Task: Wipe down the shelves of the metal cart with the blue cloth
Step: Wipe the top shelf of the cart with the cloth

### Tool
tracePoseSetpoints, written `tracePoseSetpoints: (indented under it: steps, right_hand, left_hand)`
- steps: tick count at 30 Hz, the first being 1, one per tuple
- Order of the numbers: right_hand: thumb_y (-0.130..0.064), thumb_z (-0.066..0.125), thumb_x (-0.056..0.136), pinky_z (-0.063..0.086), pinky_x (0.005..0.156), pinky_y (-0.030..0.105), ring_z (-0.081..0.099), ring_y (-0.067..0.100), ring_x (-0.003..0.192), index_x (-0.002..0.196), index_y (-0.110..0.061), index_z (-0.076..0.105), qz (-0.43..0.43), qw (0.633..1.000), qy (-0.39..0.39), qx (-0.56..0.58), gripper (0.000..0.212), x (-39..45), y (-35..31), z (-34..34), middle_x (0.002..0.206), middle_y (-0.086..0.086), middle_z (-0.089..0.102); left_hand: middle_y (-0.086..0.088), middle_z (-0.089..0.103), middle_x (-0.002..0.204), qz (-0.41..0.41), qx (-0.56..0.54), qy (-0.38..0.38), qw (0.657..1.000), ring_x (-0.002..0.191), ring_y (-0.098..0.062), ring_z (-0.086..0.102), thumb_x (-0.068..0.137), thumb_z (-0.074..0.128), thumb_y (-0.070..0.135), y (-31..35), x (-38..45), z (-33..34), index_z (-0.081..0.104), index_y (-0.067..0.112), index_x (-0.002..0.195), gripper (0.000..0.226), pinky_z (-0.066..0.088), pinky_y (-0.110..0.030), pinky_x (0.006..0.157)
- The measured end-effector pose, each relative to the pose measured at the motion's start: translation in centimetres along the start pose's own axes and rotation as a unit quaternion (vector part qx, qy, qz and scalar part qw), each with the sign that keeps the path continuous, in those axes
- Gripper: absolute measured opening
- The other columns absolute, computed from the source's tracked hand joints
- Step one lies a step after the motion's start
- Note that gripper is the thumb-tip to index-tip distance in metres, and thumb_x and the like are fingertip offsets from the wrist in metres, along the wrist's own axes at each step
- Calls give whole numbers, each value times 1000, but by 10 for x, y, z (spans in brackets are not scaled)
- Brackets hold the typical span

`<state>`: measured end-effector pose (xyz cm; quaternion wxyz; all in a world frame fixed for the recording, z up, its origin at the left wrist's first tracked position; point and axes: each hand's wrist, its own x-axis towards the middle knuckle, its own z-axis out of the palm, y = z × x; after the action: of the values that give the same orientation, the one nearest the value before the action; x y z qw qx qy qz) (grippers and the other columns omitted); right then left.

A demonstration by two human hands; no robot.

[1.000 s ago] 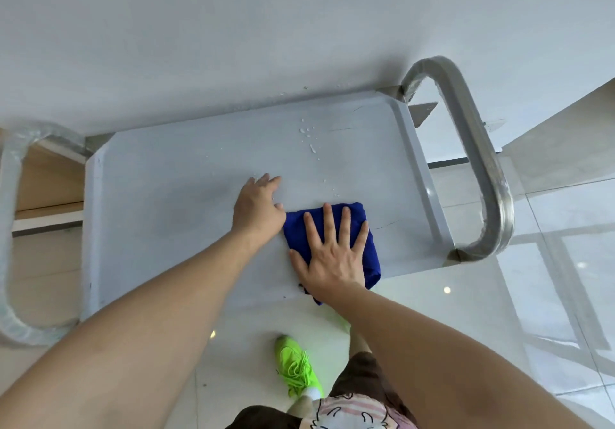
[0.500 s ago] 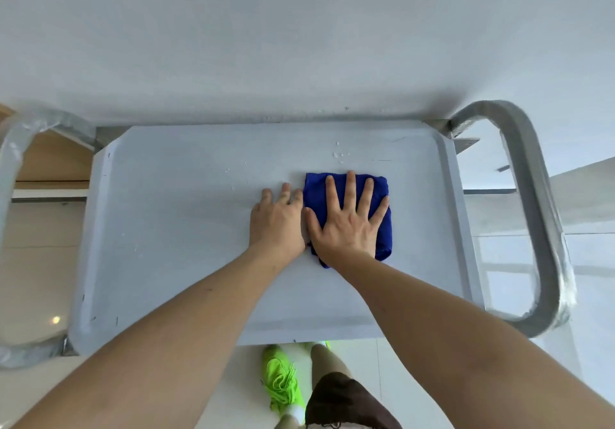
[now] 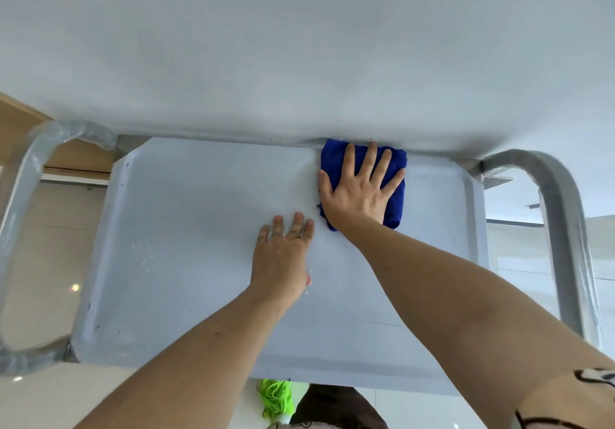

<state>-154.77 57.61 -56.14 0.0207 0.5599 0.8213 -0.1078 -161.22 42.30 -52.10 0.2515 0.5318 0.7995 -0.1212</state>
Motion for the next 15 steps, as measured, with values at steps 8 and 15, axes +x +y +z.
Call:
tracePoseSetpoints:
  steps: [8, 15]
  right_hand:
    - [-70, 13, 96, -8, 116, 68, -4, 41, 152, 158, -21, 18, -11, 1000, 0, 2, 80, -9, 2, -1, 167, 17, 8]
    - [-72, 6, 95, -10, 116, 66, -9, 36, 153, 160, -26, 12, -17, 1000, -26, -4, 79, -62, 13, 8, 169, 11, 3]
  left_hand:
    - [4, -5, 165, 29, -19, -39, 999, 151, -32, 2, 81, 72, 45, -8, -2, -6, -1, 28, 155, 105, 11, -45, 121]
    - [7, -6, 164, 46, -27, -76, 996, 151, -30, -1, 81, 71, 48, -13, -1, -17, -1, 32, 155, 105, 21, -44, 119]
